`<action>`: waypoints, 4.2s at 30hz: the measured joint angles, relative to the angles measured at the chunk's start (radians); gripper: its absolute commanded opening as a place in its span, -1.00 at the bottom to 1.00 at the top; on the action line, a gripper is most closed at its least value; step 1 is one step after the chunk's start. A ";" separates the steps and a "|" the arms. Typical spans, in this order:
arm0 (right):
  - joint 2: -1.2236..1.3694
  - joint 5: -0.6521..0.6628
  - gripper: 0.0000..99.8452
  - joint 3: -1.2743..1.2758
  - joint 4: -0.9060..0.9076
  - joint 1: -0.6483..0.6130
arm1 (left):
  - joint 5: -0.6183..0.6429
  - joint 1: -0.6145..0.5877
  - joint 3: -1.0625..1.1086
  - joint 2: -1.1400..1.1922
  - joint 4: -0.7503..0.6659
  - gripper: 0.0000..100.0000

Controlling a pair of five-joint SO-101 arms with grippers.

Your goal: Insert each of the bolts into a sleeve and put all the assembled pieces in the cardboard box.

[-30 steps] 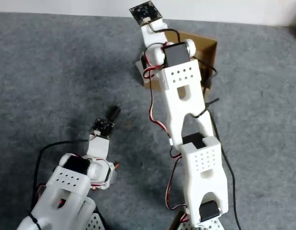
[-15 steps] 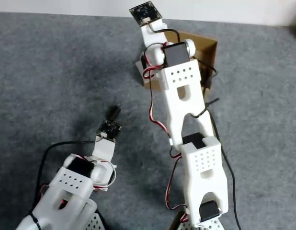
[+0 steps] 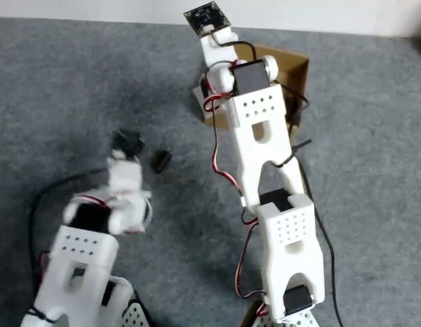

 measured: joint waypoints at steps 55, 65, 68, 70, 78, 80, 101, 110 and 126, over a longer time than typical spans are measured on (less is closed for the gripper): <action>0.006 0.000 -0.40 0.000 0.000 0.000 | -1.425 -0.285 -1.131 1.356 0.382 -0.67; 0.008 0.000 -0.40 0.086 0.000 0.000 | -1.059 -0.285 -1.315 1.373 0.384 -0.68; 0.008 0.000 -0.40 0.086 0.000 0.000 | -0.732 -0.285 -1.347 1.373 0.404 -0.68; 0.008 0.000 -0.40 0.086 0.000 0.000 | -0.446 -0.285 -1.349 1.378 0.460 -0.68; 0.008 0.000 -0.40 0.086 0.000 0.000 | 0.655 -0.222 -1.270 1.382 0.624 -0.67; 0.008 0.000 -0.40 0.086 0.000 0.000 | 0.806 -0.222 -1.217 1.382 0.629 -0.67; 0.005 0.000 -0.40 -0.018 0.000 -0.003 | 1.316 -0.180 -1.203 1.381 0.537 -0.67; 0.006 -0.193 -0.40 0.041 -0.060 -0.137 | 1.450 -0.218 -1.203 1.381 0.537 -0.67; 0.233 -0.876 -0.40 0.077 -0.212 -0.166 | 1.459 -0.288 -1.203 1.381 0.537 -0.68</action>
